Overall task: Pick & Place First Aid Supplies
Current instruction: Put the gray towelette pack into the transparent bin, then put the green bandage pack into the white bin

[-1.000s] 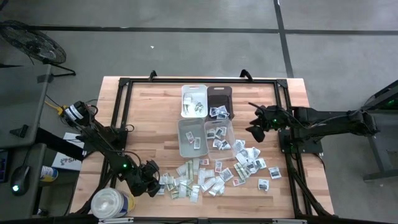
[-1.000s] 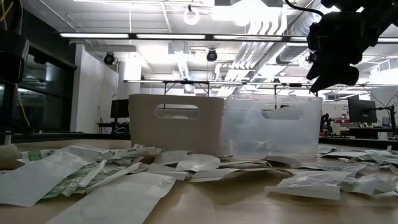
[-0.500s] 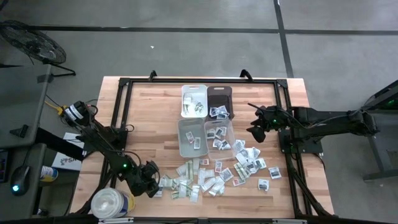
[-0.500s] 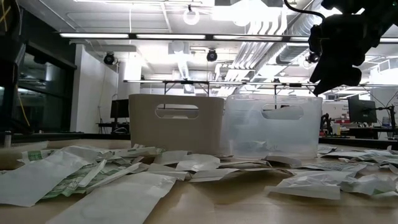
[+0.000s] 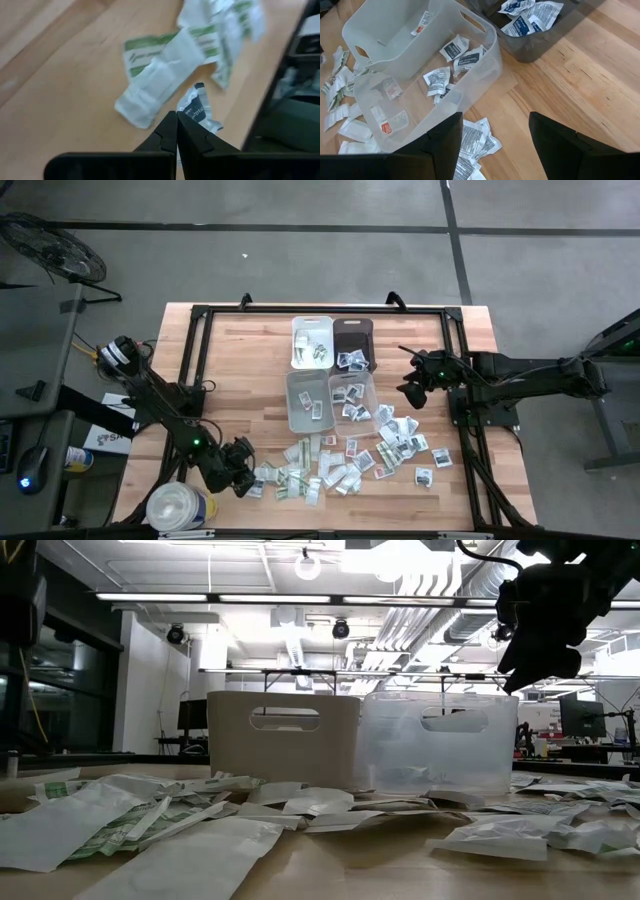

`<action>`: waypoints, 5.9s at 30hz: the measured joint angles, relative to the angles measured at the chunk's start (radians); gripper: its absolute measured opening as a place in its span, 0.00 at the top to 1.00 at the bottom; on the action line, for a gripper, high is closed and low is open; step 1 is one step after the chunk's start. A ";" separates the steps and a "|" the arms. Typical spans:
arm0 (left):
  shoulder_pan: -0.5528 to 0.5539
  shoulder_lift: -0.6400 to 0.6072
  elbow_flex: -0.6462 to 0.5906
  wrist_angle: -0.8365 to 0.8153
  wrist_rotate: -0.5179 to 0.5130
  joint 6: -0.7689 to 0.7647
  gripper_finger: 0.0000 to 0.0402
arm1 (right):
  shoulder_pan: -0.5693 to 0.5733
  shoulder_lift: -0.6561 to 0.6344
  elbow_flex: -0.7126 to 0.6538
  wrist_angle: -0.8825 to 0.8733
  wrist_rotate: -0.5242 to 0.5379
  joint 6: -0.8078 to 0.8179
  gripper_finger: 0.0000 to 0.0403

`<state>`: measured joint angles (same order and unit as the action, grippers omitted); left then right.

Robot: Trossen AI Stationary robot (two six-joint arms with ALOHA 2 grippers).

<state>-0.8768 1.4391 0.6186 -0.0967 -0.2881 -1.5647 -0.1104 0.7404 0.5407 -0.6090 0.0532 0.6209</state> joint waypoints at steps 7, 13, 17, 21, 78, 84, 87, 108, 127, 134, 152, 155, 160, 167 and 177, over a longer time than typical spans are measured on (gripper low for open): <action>0.000 -0.097 0.000 -0.003 -0.175 0.073 1.00 | 0.000 0.000 0.000 0.000 0.009 0.003 0.45; 0.010 -0.148 0.000 -0.005 -0.447 0.121 1.00 | 0.000 0.000 0.000 0.000 0.029 0.007 0.45; 0.075 -0.150 0.000 -0.003 -0.486 0.147 1.00 | 0.000 0.000 0.000 0.000 0.042 0.007 0.45; 0.202 -0.150 0.021 0.008 -0.410 0.249 1.00 | 0.000 0.000 0.000 0.001 0.045 0.008 0.45; 0.887 0.374 0.628 -0.015 0.188 1.008 0.87 | 0.000 -0.001 0.000 0.090 -0.045 -0.165 0.45; 0.890 0.367 0.627 -0.016 0.239 1.045 0.70 | 0.000 -0.001 0.000 0.090 -0.050 -0.175 0.45; 0.886 0.327 0.627 -0.057 0.253 1.084 0.66 | 0.000 -0.001 0.000 0.089 -0.050 -0.159 0.45; 0.294 0.167 0.596 -0.694 0.015 1.193 0.66 | 0.000 -0.001 0.000 0.091 -0.069 0.011 0.45; 0.038 0.168 0.446 -0.700 0.005 0.837 0.43 | 0.000 -0.001 0.000 0.090 -0.048 0.013 0.45; 0.065 0.168 0.402 -0.610 0.045 0.841 0.36 | 0.000 -0.001 0.000 0.090 -0.017 0.036 0.45; 0.093 0.168 0.237 -0.392 0.072 0.702 0.52 | 0.000 -0.001 0.000 0.090 -0.011 0.037 0.45; 0.092 0.168 0.216 -0.377 0.086 0.689 0.52 | 0.000 -0.001 0.000 0.090 -0.011 0.037 0.45; 0.091 0.166 0.184 -0.359 0.108 0.662 0.52 | 0.000 -0.001 0.000 0.090 -0.011 0.037 0.45; 0.091 0.165 0.162 -0.360 0.096 0.661 0.56 | 0.000 -0.001 0.000 0.085 -0.011 0.037 0.45; 0.092 0.242 0.158 -0.355 0.128 0.594 0.84 | 0.000 -0.001 0.000 0.064 -0.012 0.037 0.45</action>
<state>-0.7845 1.6814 0.7761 -0.4517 -0.1604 -0.9705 -0.1104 0.7395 0.5411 -0.5449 0.0416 0.6575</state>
